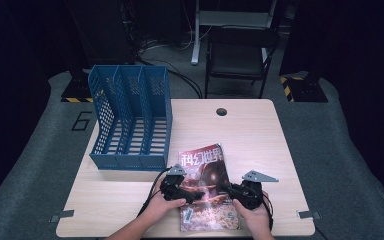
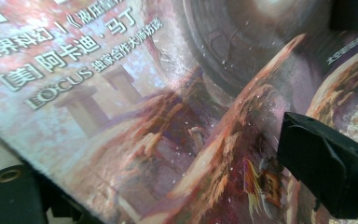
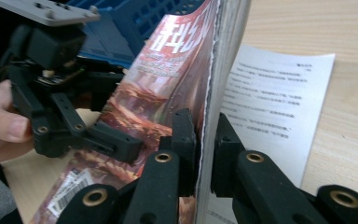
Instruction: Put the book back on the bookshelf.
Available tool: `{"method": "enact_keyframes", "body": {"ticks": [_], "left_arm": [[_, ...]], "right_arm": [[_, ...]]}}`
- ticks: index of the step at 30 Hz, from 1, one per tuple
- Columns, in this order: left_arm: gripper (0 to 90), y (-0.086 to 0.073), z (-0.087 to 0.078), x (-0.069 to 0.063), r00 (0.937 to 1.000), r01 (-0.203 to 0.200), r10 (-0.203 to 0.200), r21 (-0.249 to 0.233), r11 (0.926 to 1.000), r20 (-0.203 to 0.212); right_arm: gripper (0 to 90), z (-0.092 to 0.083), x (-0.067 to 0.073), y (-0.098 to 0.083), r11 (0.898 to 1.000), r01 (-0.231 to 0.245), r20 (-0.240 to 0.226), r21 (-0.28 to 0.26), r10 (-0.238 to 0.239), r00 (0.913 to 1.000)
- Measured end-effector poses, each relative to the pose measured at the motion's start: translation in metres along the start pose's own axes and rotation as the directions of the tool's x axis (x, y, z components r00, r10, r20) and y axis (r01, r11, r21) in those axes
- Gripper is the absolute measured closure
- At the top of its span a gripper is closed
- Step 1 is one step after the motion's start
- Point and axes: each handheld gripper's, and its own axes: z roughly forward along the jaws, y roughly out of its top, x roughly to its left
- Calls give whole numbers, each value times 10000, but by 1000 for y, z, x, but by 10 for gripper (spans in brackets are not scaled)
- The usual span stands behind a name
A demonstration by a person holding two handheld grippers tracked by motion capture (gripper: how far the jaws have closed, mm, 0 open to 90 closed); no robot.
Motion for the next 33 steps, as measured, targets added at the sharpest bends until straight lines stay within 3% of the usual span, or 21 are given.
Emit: {"method": "enact_keyframes", "body": {"ticks": [1,6,10,15,21,28,29,33], "left_arm": [[151,0,-1,0,9998,204,-204,-49,9998,-40],[238,0,-3,1,9987,425,-428,-112,9990,-264],[363,1,-4,3,9972,510,-513,-74,9987,-540],[498,1,-7,6,9953,822,-819,40,9966,-510],[587,1,-13,7,9915,1261,-1257,115,9919,-345],[636,4,-21,6,9932,1150,-1148,136,9933,-179],[640,5,-23,7,9952,960,-957,150,9953,-184],[662,8,-27,6,9948,1021,-1021,119,9947,-38]], "right_arm": [[824,1,-1,0,9999,-124,12,68,124,9999],[817,8,-8,-2,9985,-321,115,433,316,9994],[804,13,-11,-4,9938,-664,149,894,653,9978],[791,18,-14,-6,9883,-819,155,1284,806,9966],[779,21,-16,-7,9838,-807,42,1599,811,9967],[766,22,-21,-7,9759,-1145,-287,1858,1219,9921],[766,22,-21,-7,9762,-1157,-310,1835,1234,9919],[765,20,-23,-5,9732,-1249,-517,1932,1372,9892]]}}
